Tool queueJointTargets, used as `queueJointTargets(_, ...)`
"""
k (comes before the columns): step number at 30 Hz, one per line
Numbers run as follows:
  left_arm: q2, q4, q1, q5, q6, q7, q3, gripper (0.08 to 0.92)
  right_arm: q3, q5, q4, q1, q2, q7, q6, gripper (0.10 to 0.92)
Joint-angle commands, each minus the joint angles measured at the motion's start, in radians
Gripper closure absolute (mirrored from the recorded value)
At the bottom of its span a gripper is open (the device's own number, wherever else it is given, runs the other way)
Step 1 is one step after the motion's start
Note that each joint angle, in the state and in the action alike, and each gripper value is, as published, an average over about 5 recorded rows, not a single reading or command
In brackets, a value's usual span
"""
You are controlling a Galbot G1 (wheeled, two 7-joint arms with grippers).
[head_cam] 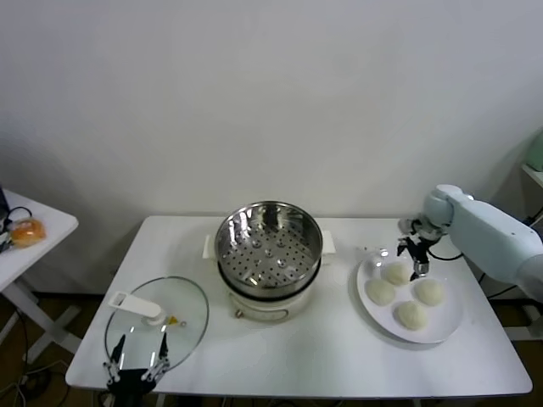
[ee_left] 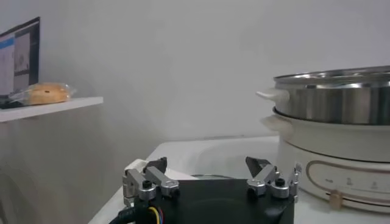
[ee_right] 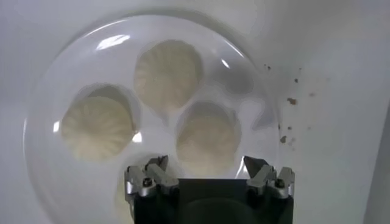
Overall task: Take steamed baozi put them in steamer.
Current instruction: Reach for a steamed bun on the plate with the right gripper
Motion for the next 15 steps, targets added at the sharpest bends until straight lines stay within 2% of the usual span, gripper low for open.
queueJointTargets(1, 0.01, 0.002, 0.001, 0.003, 0.0, 0.001, 0.0, 0.177, 0.031, -0.032, -0.069, -0.031, 0.04, -0.013, 0.02, 0.203)
queueJointTargets(10, 0.012, 0.006, -0.003, 0.006, -0.005, 0.002, 0.004, 0.177, 0.086, -0.062, -0.135, -0.041, 0.079, 0.026, 0.046, 0.203)
queueJointTargets(15, 0.013, 0.008, -0.004, 0.009, -0.01, 0.0, 0.002, 0.177, 0.09, -0.06, -0.126, -0.042, 0.085, 0.038, 0.048, 0.255)
